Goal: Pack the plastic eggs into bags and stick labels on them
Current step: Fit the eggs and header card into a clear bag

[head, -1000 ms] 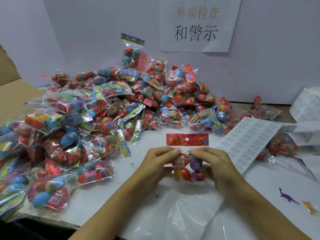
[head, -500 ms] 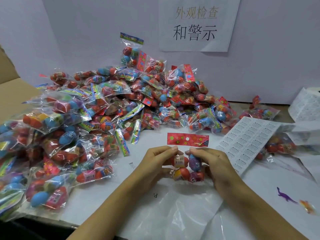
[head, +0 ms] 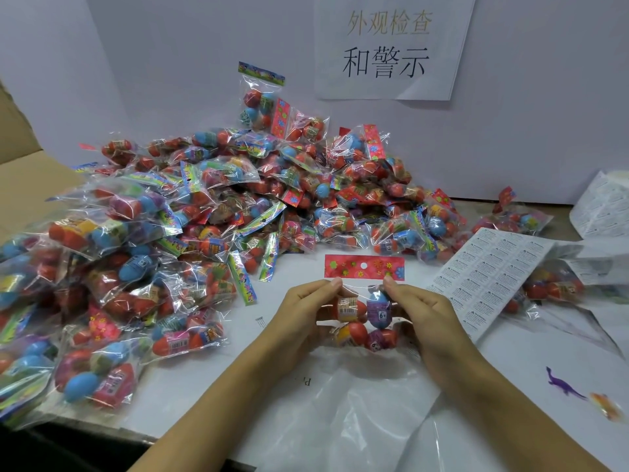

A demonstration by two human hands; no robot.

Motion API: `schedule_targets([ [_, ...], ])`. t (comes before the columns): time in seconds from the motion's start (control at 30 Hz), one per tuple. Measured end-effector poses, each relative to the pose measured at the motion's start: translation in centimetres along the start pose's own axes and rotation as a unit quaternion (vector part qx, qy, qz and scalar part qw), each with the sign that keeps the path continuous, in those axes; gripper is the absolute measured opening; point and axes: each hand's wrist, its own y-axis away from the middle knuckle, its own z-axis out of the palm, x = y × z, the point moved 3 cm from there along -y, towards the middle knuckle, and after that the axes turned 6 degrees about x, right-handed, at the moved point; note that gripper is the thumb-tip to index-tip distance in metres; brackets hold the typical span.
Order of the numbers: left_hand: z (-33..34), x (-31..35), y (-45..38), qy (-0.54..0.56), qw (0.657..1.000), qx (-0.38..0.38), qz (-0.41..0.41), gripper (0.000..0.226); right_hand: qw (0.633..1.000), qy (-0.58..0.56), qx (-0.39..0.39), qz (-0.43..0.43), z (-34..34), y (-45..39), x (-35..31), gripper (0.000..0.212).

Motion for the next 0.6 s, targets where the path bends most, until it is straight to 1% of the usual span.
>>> schedule_targets([
  [0.1, -0.12, -0.15, -0.09, -0.005, 1.000, -0.009, -0.001, 0.029, 1.000, -0.011, 0.001, 0.001, -0.07, 0.05, -0.04, 0.049],
  [0.17, -0.15, -0.25, -0.17, -0.011, 1.000, -0.024, -0.006, 0.027, 1.000, -0.023, 0.004, 0.001, -0.24, 0.03, -0.12, 0.046],
  [0.27, -0.10, -0.42, -0.16, -0.020, 0.999, -0.044, -0.009, 0.030, 1.000, -0.027, 0.009, 0.008, -0.43, -0.01, -0.21, 0.041],
  [0.37, -0.09, -0.60, -0.28, -0.033, 0.998, -0.056, 0.012, 0.030, 0.999, -0.029, 0.022, 0.012, -0.74, -0.09, -0.25, 0.037],
  [0.47, -0.35, -0.67, -0.40, -0.043, 0.997, -0.049, 0.033, 0.026, 1.000, -0.027, 0.011, -0.006, -0.80, 0.05, -0.55, 0.042],
  [0.6, -0.71, -0.58, -0.53, -0.025, 0.998, -0.027, 0.051, 0.032, 0.998, -0.047, -0.024, -0.043, -0.67, 0.28, -0.87, 0.041],
])
